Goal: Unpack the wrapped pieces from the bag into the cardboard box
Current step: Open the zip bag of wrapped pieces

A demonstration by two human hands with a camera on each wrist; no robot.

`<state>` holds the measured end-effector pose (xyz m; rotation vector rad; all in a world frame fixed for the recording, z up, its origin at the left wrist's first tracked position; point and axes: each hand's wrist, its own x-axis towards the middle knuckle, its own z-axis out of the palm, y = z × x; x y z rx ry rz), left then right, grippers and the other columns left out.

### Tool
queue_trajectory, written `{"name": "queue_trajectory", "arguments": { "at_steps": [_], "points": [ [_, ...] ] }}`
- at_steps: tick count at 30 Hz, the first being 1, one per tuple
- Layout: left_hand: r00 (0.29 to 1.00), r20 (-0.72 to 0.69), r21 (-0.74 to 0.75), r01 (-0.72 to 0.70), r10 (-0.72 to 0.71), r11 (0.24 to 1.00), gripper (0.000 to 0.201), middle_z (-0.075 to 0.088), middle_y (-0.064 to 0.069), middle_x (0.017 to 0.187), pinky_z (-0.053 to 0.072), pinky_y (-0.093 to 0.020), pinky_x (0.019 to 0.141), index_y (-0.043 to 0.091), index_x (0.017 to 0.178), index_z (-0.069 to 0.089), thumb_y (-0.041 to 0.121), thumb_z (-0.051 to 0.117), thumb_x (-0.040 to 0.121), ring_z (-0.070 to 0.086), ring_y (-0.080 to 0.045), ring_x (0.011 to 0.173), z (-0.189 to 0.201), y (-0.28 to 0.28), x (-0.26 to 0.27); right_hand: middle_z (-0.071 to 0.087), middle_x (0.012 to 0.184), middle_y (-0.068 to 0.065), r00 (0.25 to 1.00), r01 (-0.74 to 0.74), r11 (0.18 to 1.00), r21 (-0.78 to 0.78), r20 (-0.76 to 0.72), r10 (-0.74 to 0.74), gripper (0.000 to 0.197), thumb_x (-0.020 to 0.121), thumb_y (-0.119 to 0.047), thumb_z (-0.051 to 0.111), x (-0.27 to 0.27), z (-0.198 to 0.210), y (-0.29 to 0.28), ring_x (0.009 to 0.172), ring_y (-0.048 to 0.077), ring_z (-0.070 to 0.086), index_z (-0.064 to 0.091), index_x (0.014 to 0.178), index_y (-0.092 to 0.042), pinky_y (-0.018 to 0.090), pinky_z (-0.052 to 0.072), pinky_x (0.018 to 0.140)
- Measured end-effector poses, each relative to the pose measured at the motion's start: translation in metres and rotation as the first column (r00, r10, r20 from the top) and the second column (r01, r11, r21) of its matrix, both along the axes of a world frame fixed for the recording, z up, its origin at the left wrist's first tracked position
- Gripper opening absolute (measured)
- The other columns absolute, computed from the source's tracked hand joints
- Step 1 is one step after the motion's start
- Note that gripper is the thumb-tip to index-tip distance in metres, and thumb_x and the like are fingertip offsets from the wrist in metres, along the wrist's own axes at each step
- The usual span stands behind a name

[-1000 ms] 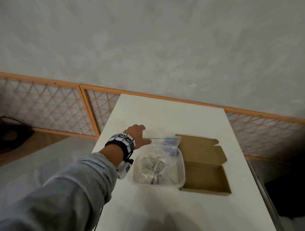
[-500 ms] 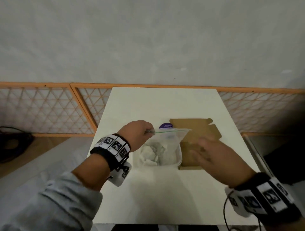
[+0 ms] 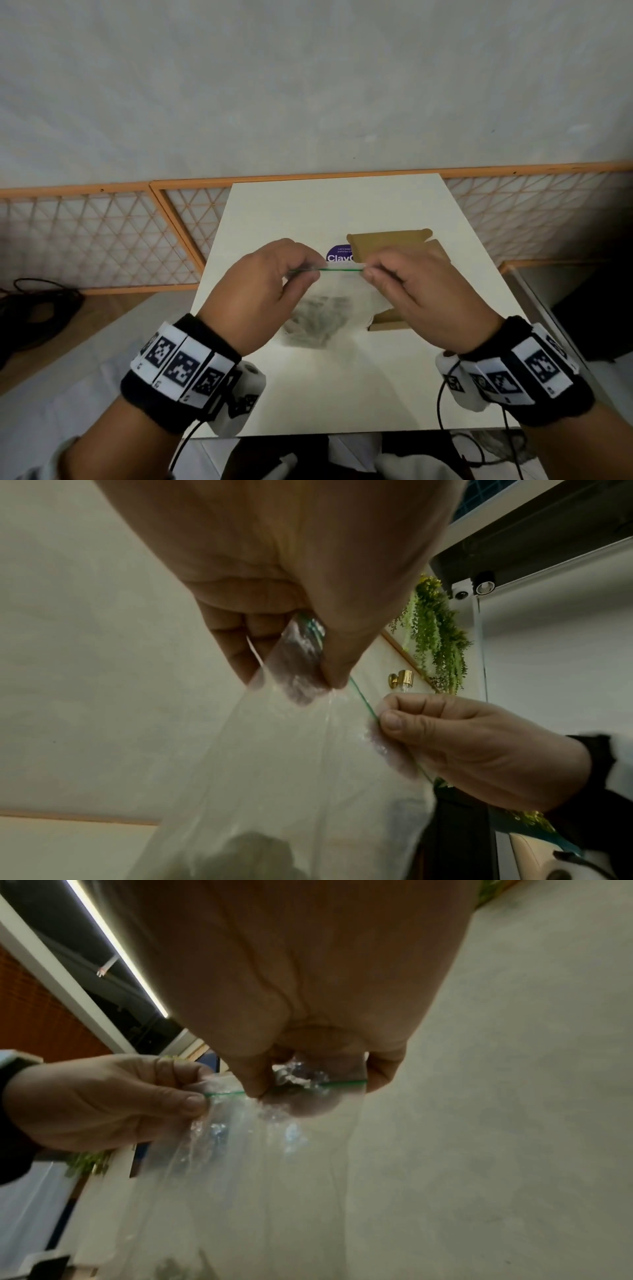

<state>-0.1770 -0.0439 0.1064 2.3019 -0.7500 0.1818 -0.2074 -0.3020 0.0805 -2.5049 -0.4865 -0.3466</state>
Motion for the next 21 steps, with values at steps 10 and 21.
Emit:
{"name": "queue_trajectory", "arguments": {
  "at_steps": [10,21],
  "points": [
    [0.967,-0.176,0.125,-0.166,0.187,0.978,0.014,0.066,0.019,0.091,0.048,-0.020,0.077,0.034,0.111,0.067,0.036,0.066,0.098,0.063,0.003,0.085,-0.077,-0.007,0.008,0.053,0.068,-0.003,0.967,0.086,0.966,0.242,-0.253,-0.022,0.033,0.109,-0.043,0.044,-0.011,-0.064,0.012,0.064,0.012,0.050,0.059,0.090,-0.021,0.032,0.042,0.060],
    [0.900,-0.071,0.000,-0.431,0.430,0.902,0.028,0.054,0.010,0.095,0.044,-0.027,0.071,0.024,0.100,0.054,0.044,0.071,0.092,0.054,-0.011,0.083,-0.085,-0.010,0.018,0.042,0.062,-0.012,0.936,0.206,0.839,0.503,-0.352,-0.019,0.030,0.109,-0.028,0.053,-0.004,-0.063,0.031,0.057,0.001,0.038,0.064,0.091,-0.006,0.014,0.032,0.053]
  ]
}}
